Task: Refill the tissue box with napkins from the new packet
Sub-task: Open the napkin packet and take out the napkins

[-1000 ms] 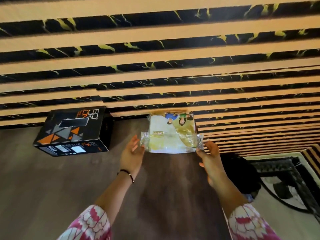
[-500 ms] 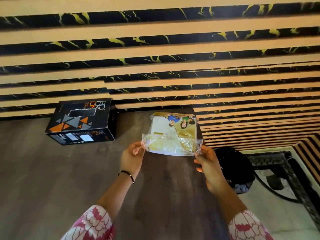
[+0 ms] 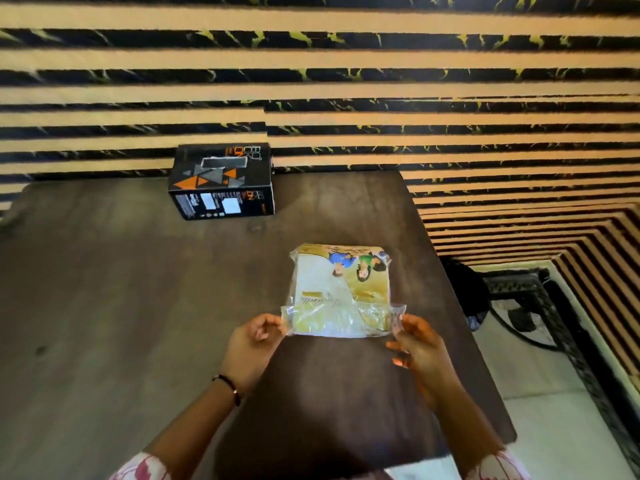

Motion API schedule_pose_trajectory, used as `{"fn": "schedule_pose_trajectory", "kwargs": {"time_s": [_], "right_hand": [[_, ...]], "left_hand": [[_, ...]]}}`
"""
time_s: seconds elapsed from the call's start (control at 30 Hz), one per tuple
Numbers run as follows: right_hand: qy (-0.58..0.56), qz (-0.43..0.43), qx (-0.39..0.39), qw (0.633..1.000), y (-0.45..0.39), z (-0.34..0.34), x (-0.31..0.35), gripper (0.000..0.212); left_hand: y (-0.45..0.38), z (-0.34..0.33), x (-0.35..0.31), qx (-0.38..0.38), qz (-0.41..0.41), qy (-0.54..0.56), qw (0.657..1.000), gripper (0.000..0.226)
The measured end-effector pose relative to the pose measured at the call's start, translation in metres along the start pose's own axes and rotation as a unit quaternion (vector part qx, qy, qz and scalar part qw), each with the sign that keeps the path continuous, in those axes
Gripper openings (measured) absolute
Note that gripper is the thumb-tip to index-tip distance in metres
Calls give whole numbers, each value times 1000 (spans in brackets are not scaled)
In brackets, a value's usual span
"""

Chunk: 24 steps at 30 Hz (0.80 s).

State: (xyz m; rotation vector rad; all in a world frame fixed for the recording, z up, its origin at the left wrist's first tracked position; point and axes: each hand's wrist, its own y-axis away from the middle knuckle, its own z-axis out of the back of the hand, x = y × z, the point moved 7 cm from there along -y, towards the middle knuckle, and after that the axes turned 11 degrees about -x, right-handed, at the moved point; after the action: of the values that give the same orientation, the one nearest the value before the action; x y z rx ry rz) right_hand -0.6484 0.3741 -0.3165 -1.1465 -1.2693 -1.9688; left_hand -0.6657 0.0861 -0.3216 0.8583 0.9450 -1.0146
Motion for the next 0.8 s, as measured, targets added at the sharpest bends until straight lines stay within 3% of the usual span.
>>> {"fn": "schedule_pose_trajectory", "kwargs": {"time_s": [0.07,0.13,0.2,0.23,0.33,0.4,0.47,0.6,0.7,0.8], "right_hand": [[-4,9,-1,1000,13,0,-2,13],[-1,17,-7,1000,23,-1,-4,11],[33,53,-48,997,29,3,-3,19],[82,96,-82,989,32,5,2,22],[204,224,-169,938,52,2,30,32],[215,297,-156,917,64,-16,49,33],[264,346,-92,895,66,-46,61,31],[415,323,40,850,42,-102,53,40],[482,323,43,814,34,-111,55,42],[509,334,40,792,33,-115,57,37]], "left_hand": [[15,9,10,15,5,12,1000,23],[34,14,16,37,19,23,999,7],[50,15,19,54,8,13,998,6],[55,16,18,53,-8,-3,999,17],[59,24,-11,12,-174,-112,978,51],[59,16,-45,3,-304,-160,939,56],[56,-5,-67,46,-378,-221,898,61],[28,-45,-50,160,-331,-387,846,84],[11,-53,-30,194,-263,-420,847,93],[9,-58,-23,208,-246,-426,845,93]]}}
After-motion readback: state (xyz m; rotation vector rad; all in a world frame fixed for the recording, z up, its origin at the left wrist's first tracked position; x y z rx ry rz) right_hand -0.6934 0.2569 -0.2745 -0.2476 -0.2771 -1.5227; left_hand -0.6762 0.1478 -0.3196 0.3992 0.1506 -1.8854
